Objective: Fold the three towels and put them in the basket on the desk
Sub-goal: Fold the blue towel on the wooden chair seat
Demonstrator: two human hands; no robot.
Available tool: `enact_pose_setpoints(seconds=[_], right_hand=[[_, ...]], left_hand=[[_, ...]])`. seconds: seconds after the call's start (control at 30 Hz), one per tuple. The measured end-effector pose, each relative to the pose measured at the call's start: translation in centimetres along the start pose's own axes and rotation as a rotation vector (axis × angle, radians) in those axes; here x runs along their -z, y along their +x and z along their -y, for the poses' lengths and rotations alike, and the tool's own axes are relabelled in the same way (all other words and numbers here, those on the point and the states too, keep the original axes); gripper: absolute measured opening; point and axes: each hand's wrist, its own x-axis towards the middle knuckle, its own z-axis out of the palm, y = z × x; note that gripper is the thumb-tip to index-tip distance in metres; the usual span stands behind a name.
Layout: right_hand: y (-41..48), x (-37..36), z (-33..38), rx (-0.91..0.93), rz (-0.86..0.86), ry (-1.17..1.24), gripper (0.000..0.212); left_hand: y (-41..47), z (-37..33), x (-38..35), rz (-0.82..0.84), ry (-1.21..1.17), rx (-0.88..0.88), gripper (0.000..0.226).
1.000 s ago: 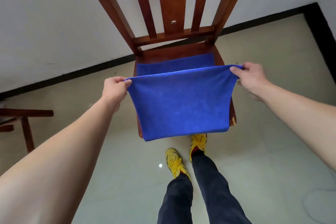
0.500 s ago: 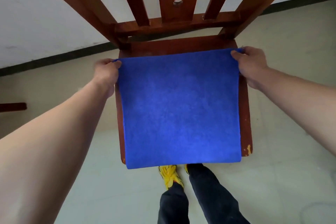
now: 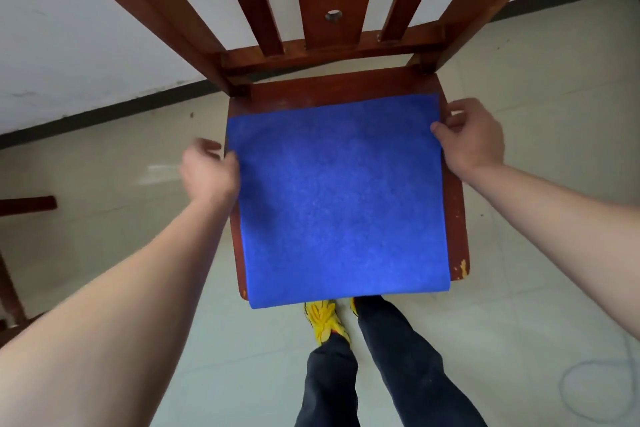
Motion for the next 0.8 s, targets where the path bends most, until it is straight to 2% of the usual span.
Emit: enact_pose_setpoints(seconds=[0.1,0.13,0.23,0.3,0.4,0.47,0.53,0.6,0.7,0.8], right_hand=[[-6.1,-0.1,-2.7,-0.021,0.067,0.026,0.008],[-8.1,-0.7,-3.5,-0.063,0.139,0.081,0.009],[-13.1,-3.1,-5.4,-0.225,0.407,0.223,0.022],[-15.0,-4.1,-7.1,-0.348,0.410,0.308,0.021],[-16.2,-3.8,-10.3,-0.509,0.222,0.404,0.018],[-17.2,-3.3,-12.3,-0.571,0.101,0.399,0.021],[-18.3,-2.9,-13.7,-0.666,0.002,0.394,0.030],[-18.8,-3.0,-14.3,-0.814,0.058,0.565,0.035],[-18.5,-3.7,-13.9,-0.966,0.259,0.896,0.042],[-18.8,-4.7,-13.9,-0.968,0.308,0.902,0.038]], left_hand=[[-5.4,3.8,0.6,0.167,0.069,-0.120,0.007],[-7.1,5.1,0.3,0.267,0.071,-0.125,0.004],[-10.6,9.5,-0.9,0.510,0.074,-0.076,0.013],[-11.6,12.2,-1.1,0.497,0.068,0.014,0.016],[-11.8,15.4,-0.8,0.344,0.021,0.223,0.030],[-12.0,16.6,-0.7,0.268,-0.092,0.422,0.040],[-12.6,17.2,-0.9,0.279,-0.295,0.679,0.051],[-13.3,17.5,-1.3,0.371,-0.504,0.827,0.057],[-13.7,17.8,-1.9,0.522,-0.724,0.863,0.048],[-14.1,18.0,-1.8,0.545,-0.769,0.855,0.045]])
